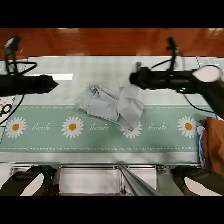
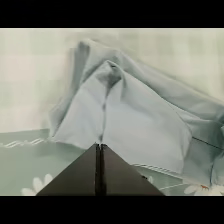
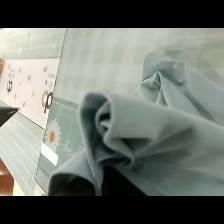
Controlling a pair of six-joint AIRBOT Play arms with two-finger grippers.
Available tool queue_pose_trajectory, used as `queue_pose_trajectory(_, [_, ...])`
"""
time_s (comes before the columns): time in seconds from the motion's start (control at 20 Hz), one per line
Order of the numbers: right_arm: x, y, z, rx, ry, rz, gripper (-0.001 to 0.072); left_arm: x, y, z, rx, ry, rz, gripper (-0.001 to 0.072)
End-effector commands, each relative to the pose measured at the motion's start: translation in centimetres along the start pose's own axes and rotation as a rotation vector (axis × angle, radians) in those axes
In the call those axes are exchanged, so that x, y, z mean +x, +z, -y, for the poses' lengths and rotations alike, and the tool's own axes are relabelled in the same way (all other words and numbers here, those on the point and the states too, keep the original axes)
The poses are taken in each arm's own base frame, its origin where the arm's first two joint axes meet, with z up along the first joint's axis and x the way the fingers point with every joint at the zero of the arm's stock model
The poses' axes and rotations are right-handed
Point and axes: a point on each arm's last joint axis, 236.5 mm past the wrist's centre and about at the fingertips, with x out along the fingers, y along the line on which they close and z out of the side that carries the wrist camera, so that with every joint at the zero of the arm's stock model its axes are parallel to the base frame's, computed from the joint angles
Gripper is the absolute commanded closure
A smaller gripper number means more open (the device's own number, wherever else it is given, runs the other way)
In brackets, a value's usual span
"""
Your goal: Fold the shirts.
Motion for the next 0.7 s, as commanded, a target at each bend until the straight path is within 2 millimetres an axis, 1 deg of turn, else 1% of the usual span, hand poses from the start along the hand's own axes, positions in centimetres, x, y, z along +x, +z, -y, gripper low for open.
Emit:
queue_pose_trajectory(0.0, [8.3, -0.4, 0.3, 0.017, 0.019, -0.079, 0.0690, -3.3, -0.8, -2.0, -0.029, 0.045, 0.101, 0.0686])
queue_pose_trajectory(0.1, [11.3, 0.1, 0.2, 0.025, 0.042, -0.107, 0.0690, -3.3, -1.0, -2.3, -0.035, 0.050, 0.102, 0.0686])
queue_pose_trajectory(0.2, [13.6, 0.1, 0.2, 0.041, 0.055, -0.141, 0.0690, -2.8, -1.4, -2.5, -0.043, 0.051, 0.085, 0.0686])
queue_pose_trajectory(0.3, [15.3, -0.3, 0.1, 0.047, 0.064, -0.165, 0.0690, -2.4, -2.0, -2.8, -0.050, 0.054, 0.069, 0.0686])
queue_pose_trajectory(0.4, [16.4, -0.6, 0.5, 0.064, 0.061, -0.179, 0.0690, -1.9, -2.7, -3.1, -0.057, 0.056, 0.051, 0.0686])
queue_pose_trajectory(0.55, [17.1, -1.5, 1.2, 0.102, 0.066, -0.208, 0.0690, -1.3, -3.5, -3.4, -0.066, 0.059, 0.027, 0.0686])
queue_pose_trajectory(0.65, [17.6, -2.1, 1.1, 0.109, 0.071, -0.219, 0.0690, -0.9, -3.6, -3.5, -0.073, 0.059, 0.015, 0.0686])
